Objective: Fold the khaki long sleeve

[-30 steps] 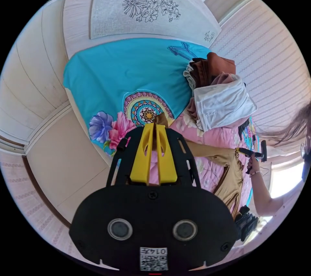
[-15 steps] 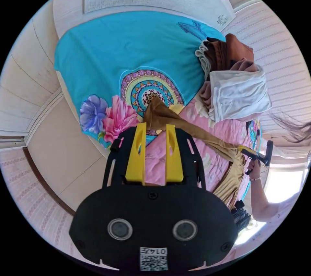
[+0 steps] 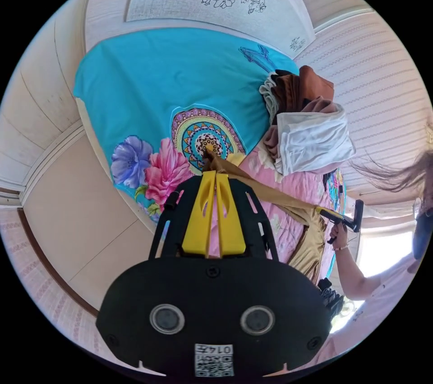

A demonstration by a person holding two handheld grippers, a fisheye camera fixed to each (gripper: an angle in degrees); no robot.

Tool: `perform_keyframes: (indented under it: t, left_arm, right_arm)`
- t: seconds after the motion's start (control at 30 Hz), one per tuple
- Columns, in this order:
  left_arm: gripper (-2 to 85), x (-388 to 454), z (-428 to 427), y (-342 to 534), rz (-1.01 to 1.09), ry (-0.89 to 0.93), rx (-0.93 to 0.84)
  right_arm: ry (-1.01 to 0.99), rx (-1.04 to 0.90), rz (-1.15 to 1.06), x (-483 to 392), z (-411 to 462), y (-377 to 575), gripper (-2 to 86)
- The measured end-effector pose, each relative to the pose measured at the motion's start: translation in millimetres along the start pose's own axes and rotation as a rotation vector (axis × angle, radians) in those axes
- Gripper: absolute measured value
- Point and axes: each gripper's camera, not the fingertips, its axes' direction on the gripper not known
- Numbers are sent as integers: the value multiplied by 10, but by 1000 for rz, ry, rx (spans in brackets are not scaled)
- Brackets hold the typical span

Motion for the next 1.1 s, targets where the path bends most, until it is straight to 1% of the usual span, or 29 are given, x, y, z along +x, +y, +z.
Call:
perform_keyframes:
  t: [0.13, 0.27, 0.3, 0.4, 0.5, 0.6, 0.67, 0.73, 0.83, 0.93, 1.0, 1.1]
  left_arm:
    - [-10, 157, -496, 217, 22, -10, -5]
    - [-9, 96, -654, 173, -40, -8, -8]
    - [-9, 30, -573, 86, -61, 3, -7]
    - [-7, -190, -116, -212, -142, 58, -79]
    - [6, -355, 297, -373, -212, -25, -123]
    - [31, -388, 400, -383, -268, -7, -112]
    - [39, -266, 344, -348, -220, -12, -101]
    - [44, -29, 268, -249, -119, -76, -117]
    - [49, 222, 221, -75, -33, -131, -114]
    - [60, 403, 203, 107, -9, -146, -64]
    - [70, 481, 224, 204, -6, -170, -32]
    - [80, 554, 341, 331, -39, -160, -30]
  right_arm:
    - [-10, 34, -26, -91, -72, 19, -2]
    - [-34, 68, -32, -144, -66, -13, -3]
    - [-35, 71, -31, -152, -26, -48, -3]
    - [-9, 59, -21, -164, 148, -175, -3]
    - [18, 0, 19, -117, 450, -318, -3]
    - [8, -33, 64, -68, 653, -364, -3]
    - [3, -19, 80, -68, 660, -336, -3]
    - [3, 5, 91, -73, 655, -284, -3]
    - [-7, 15, 113, -70, 704, -224, -1]
    - [15, 19, 115, -98, 772, -170, 2]
    - [91, 52, 162, -134, 724, -89, 8]
    - [70, 134, 160, -310, 627, 55, 15]
